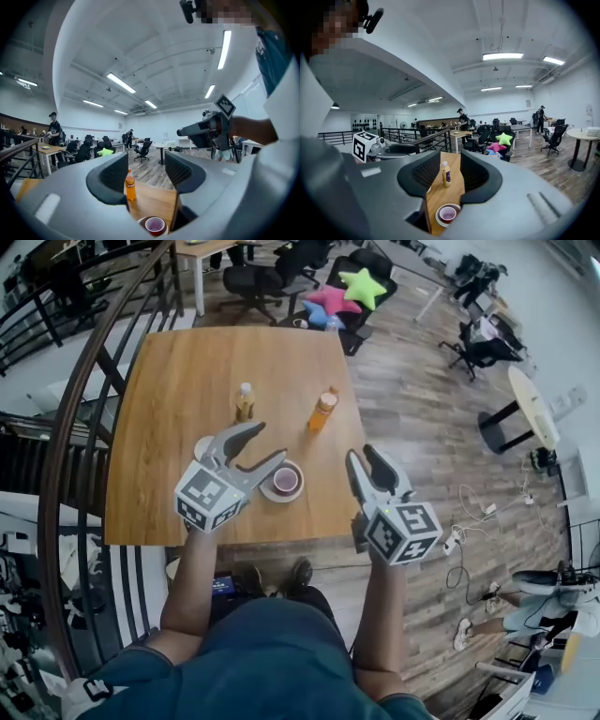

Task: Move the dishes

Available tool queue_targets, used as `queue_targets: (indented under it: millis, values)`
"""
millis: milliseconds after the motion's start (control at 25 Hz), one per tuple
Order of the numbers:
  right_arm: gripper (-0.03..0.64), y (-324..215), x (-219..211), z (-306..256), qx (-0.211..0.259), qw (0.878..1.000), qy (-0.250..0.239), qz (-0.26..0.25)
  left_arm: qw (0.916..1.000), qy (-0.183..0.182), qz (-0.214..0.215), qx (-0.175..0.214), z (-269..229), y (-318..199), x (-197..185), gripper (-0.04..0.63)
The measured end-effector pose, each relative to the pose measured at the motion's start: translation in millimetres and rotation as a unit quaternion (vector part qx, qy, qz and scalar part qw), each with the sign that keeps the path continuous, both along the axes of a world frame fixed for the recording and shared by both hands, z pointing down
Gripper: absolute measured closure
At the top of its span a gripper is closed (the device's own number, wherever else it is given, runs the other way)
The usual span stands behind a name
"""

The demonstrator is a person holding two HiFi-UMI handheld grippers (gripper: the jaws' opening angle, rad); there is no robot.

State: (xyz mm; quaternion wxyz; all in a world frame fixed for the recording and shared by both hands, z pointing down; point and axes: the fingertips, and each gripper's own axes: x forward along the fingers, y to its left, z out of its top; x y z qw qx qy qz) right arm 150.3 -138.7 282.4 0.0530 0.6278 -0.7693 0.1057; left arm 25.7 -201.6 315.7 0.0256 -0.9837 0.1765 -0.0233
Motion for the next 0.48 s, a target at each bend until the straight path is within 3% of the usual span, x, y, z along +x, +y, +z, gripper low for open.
queue_targets:
  millis: [480]
  values:
    - [0.501,-35.9,-12.9,17.1,-0.016,0.999,-0.014,-0.04,0.9989,-0.03,-0.018,-0.032,40.4,-11.3,-5.0,0.359]
